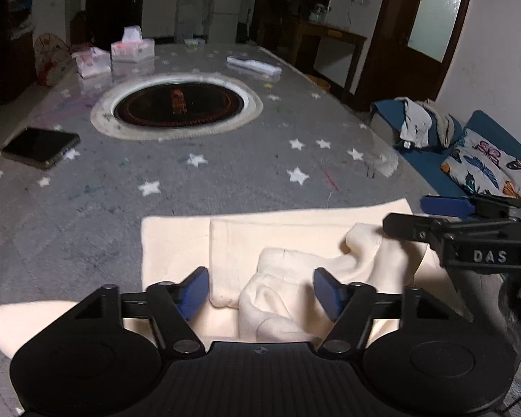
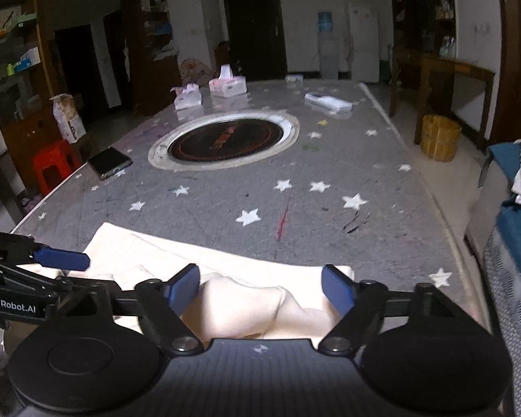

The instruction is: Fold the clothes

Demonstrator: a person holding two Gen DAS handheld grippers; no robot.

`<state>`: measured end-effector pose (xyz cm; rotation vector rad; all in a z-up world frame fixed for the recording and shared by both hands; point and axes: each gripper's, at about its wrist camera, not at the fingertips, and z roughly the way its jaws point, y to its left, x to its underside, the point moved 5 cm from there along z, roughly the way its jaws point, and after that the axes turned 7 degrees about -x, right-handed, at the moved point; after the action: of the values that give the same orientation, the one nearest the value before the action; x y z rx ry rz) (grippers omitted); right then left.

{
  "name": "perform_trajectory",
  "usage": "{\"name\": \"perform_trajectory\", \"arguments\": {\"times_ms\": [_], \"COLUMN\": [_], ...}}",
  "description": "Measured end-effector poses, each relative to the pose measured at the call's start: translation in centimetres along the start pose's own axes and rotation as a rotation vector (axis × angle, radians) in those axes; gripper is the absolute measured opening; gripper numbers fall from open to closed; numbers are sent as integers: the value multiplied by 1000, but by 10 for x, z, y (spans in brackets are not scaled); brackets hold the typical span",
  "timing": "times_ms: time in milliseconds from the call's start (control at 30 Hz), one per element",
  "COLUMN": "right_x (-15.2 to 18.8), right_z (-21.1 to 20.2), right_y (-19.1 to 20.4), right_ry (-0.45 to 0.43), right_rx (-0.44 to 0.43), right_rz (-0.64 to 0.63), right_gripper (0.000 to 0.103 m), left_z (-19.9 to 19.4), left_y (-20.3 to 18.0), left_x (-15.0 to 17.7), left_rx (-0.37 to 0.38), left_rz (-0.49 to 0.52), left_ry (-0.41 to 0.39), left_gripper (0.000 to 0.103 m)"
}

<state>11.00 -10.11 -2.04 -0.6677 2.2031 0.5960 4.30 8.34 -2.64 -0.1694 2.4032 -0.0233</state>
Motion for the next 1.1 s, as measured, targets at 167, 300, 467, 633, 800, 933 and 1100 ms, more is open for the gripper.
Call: {"name": "perform_trajectory", "arguments": {"times_ms": [167,300,467,633,800,933,1100], "right_x": [9,13,10,11,24,46,67], "right_z": [9,-2,-33,-69,-101,-114,-118], "right_y": [3,11,21,41,56,63,70], "right_ry": [53,43,-14,-55,-46,3,102], "right_rx": [-57,-75,-119,-187,-224,-247,-307], "right_rz": [-22,-53,-70,-124,-187,-219,-246], "right_gripper": [46,24,19,18,18,18,27], "left_z": [0,-10,-28,-50,-71,-90,-99], "left_y": [7,13,14,10,8,7,0], "left_x": [3,2,4,12,23,42,75], "left_rx": [11,26,64,107,165,222,250], "left_rz": [-4,-9,-4,9,17,39,94], "left_ry": [5,-18,-58,-90,-98,-86,-17], "left_gripper": [28,12,4,4,4,4,4]}}
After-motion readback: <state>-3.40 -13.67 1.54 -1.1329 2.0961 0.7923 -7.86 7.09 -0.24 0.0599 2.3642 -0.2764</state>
